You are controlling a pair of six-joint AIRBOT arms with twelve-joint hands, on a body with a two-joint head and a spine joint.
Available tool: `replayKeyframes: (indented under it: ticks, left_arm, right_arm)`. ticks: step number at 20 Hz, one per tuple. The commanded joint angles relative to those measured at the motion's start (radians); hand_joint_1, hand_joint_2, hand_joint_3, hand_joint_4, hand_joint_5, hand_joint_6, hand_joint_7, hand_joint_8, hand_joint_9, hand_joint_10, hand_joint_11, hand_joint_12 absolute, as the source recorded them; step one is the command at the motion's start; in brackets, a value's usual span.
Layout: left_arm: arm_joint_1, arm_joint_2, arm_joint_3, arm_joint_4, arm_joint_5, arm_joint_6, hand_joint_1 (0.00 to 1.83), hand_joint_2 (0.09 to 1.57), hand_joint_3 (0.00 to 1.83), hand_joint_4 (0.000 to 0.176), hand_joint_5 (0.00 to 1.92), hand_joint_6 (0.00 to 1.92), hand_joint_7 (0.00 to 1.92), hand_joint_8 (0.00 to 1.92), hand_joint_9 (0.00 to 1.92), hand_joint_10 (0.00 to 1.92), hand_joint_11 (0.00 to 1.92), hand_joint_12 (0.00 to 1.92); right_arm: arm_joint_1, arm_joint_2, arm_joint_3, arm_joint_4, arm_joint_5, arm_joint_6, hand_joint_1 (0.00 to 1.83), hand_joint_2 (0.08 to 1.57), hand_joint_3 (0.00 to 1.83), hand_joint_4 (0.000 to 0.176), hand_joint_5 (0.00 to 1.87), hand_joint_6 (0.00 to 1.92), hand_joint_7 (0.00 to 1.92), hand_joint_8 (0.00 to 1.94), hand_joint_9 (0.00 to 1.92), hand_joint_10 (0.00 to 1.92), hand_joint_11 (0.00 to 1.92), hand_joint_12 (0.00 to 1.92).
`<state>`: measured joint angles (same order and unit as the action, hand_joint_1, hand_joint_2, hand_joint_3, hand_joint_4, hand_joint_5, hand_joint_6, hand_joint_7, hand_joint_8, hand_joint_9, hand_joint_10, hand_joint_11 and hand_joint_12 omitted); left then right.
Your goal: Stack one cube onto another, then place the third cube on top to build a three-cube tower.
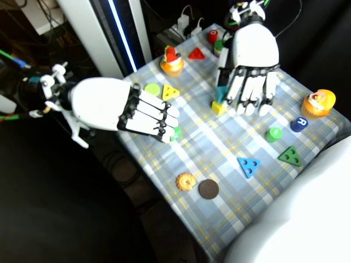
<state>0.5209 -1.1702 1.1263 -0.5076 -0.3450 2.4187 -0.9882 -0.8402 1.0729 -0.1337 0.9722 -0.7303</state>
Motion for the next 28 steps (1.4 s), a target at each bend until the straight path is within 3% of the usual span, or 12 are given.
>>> replayKeyframes:
  ticks: [1, 9, 13, 24, 25, 26, 28]
  left_arm:
    - [-0.017, -0.006, 0.008, 0.019, -0.094, 0.003, 1.04, 1.08, 0.0, 0.176, 1.05, 0.85, 0.78, 0.0, 0.68, 0.01, 0.09, 0.78]
    - [-0.017, -0.015, 0.018, 0.009, -0.085, 0.007, 1.03, 1.09, 0.0, 0.176, 1.02, 0.9, 0.77, 0.0, 0.71, 0.01, 0.09, 0.9]
    - [-0.017, -0.016, 0.019, 0.008, -0.084, 0.007, 1.05, 1.07, 0.0, 0.176, 1.06, 0.83, 0.77, 0.0, 0.72, 0.01, 0.08, 0.99]
    - [-0.014, -0.015, 0.019, -0.003, -0.082, 0.008, 1.0, 1.12, 0.0, 0.176, 0.95, 1.01, 0.72, 0.0, 0.65, 0.0, 0.04, 1.13]
    - [-0.014, -0.015, 0.019, -0.004, -0.082, 0.008, 0.91, 1.03, 0.0, 0.113, 0.87, 0.44, 0.72, 0.01, 0.64, 0.01, 0.02, 1.02]
    - [-0.014, -0.015, 0.019, -0.004, -0.083, 0.008, 0.89, 1.01, 0.0, 0.094, 0.91, 0.16, 0.72, 0.0, 0.65, 0.01, 0.01, 1.0]
    - [-0.014, -0.014, 0.019, -0.007, -0.083, 0.008, 0.87, 1.01, 0.0, 0.1, 0.89, 0.02, 0.68, 0.0, 0.61, 0.0, 0.0, 0.91]
  right_arm:
    - [0.012, -0.002, 0.004, 0.021, 0.114, 0.008, 0.8, 1.2, 0.0, 0.0, 0.6, 0.0, 0.66, 0.0, 0.64, 0.0, 0.19, 0.99]
    - [0.012, -0.002, 0.004, 0.02, 0.113, 0.012, 0.84, 1.2, 0.0, 0.0, 0.59, 0.0, 0.64, 0.0, 0.61, 0.0, 0.18, 0.94]
    - [0.012, -0.002, 0.004, 0.02, 0.113, 0.012, 0.86, 1.2, 0.0, 0.0, 0.59, 0.0, 0.63, 0.0, 0.61, 0.0, 0.16, 0.97]
    - [0.012, -0.002, 0.004, 0.021, 0.113, 0.016, 0.84, 1.2, 0.0, 0.0, 0.59, 0.0, 0.62, 0.0, 0.6, 0.0, 0.16, 0.99]
    - [0.012, -0.002, 0.004, 0.021, 0.113, 0.017, 0.85, 1.2, 0.0, 0.0, 0.59, 0.0, 0.62, 0.0, 0.59, 0.0, 0.13, 1.02]
    - [0.012, -0.002, 0.004, 0.021, 0.113, 0.017, 0.82, 1.2, 0.0, 0.0, 0.58, 0.0, 0.61, 0.0, 0.58, 0.0, 0.12, 1.03]
    - [0.012, -0.002, 0.004, 0.021, 0.113, 0.017, 0.81, 1.21, 0.0, 0.0, 0.58, 0.0, 0.61, 0.0, 0.59, 0.0, 0.11, 1.08]
